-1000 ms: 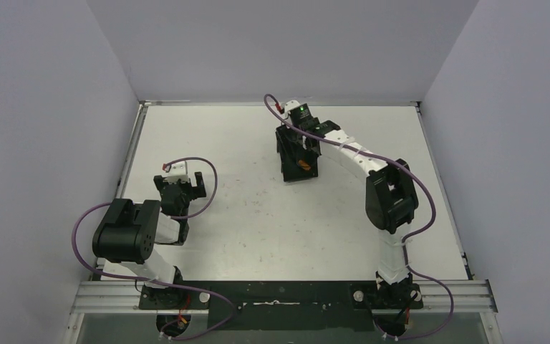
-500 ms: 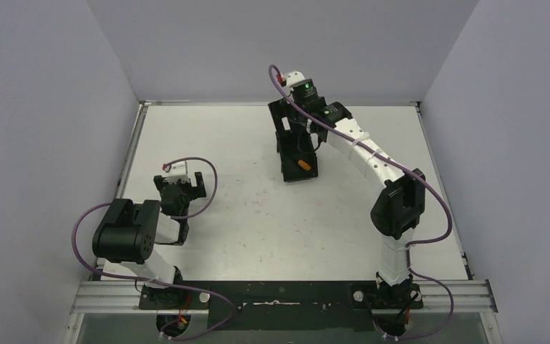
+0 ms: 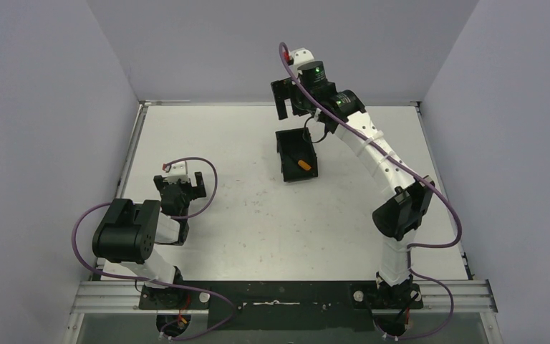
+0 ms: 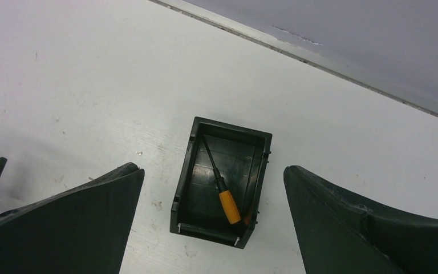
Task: Put the screwdriver in the bin
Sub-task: Reset both arms
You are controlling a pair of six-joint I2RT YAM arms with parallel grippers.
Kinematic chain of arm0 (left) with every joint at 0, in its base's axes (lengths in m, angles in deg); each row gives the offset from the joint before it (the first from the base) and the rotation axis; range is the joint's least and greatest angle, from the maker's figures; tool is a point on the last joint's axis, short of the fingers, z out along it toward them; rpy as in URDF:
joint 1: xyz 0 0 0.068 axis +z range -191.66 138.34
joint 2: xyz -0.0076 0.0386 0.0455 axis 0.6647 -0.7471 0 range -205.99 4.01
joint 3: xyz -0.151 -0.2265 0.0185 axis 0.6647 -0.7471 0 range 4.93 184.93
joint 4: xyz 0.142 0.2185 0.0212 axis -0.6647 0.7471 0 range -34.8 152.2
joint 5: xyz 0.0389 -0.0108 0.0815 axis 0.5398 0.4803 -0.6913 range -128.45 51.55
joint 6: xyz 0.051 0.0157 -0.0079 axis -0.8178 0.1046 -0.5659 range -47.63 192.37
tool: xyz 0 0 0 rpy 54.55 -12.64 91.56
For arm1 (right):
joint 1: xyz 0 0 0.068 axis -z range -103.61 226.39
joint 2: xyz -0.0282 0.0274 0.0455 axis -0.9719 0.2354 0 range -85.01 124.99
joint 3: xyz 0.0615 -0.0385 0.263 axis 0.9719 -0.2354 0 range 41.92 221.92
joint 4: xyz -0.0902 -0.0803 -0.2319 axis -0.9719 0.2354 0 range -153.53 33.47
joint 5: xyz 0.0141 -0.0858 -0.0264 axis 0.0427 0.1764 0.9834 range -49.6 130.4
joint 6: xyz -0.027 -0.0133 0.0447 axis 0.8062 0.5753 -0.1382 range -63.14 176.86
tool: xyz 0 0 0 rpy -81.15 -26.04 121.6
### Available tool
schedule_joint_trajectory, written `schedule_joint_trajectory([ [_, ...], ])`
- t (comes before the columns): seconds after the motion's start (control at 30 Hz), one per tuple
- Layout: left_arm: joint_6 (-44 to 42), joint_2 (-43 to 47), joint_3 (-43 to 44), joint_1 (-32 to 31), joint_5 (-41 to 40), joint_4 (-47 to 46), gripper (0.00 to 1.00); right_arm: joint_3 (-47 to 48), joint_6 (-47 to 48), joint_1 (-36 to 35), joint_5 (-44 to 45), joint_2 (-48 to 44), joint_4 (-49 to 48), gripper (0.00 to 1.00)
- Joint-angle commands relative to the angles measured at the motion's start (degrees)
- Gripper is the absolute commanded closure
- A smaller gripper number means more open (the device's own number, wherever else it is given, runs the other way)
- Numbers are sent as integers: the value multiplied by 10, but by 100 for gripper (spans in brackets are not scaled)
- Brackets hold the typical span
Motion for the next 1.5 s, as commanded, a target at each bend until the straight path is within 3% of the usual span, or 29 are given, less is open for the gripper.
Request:
schedule_joint_trajectory([
  [0.0, -3, 2, 11, -1, 5, -30, 3, 19, 7, -5, 1, -42, 3, 0],
  [0.23, -4, 2, 11, -1, 5, -30, 3, -17, 14, 34, 1, -74, -3, 0],
  [0.8, -4, 2, 11, -1, 5, -30, 3, -188, 74, 277, -84, -159, -65, 0],
  [1.0, -4, 2, 11, -1, 5, -31, 3, -177, 62, 356, -141, -150, -50, 0],
  [1.47, -4, 2, 11, -1, 5, -31, 3, -157, 61, 369, -166, -126, -32, 0],
])
